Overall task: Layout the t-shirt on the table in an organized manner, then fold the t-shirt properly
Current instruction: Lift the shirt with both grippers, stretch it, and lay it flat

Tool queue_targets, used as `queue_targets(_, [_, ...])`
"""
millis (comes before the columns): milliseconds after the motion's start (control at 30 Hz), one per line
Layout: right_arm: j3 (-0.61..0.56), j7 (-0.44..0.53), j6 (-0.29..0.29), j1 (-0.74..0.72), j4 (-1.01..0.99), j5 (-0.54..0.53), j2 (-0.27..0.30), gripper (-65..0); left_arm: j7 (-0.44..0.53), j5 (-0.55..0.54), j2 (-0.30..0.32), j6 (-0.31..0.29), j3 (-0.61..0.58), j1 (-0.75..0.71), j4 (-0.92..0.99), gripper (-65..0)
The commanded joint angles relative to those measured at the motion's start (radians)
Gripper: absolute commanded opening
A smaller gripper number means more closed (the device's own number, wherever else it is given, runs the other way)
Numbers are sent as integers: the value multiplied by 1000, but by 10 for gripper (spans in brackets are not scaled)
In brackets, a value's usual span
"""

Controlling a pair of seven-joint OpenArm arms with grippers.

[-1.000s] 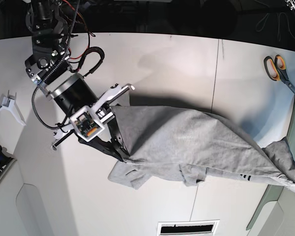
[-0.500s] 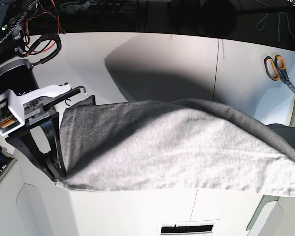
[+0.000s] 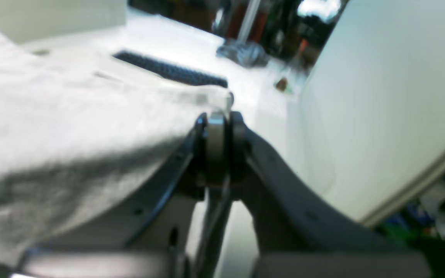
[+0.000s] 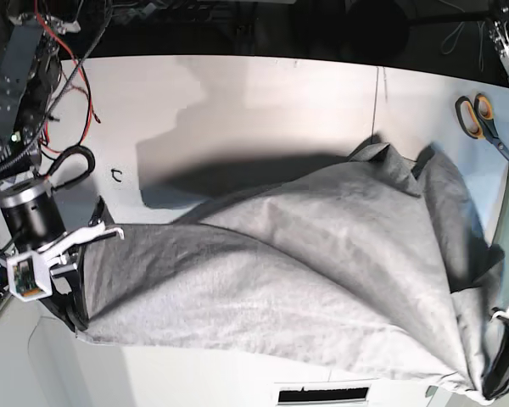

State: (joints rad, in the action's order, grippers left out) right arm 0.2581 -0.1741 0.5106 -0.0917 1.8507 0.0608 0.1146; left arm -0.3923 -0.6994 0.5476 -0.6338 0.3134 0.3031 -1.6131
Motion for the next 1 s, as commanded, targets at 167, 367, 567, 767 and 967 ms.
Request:
queue_targets(167, [3,33,-23,-238,-337,44,7,-650,174,105,12,124,-221,217,332,-650])
queue_targets(367, [3,63,-124,-419,-671,74,7,-650,285,210,-49,159,-325,344,619,-650])
queue_targets(567, [3,135,-141,-504,-869,40,3,-319,338,212,-119,208,-412,398,812,-473])
queue_targets(767, [3,132,-141,-474,-888,-29,1,-247,230,211,-135,203,-438,401,840,-345])
queue_targets(967, [3,131,-140,-396,-872,-82,1,-247,-32,187,-80,157,-436,360,698,-345])
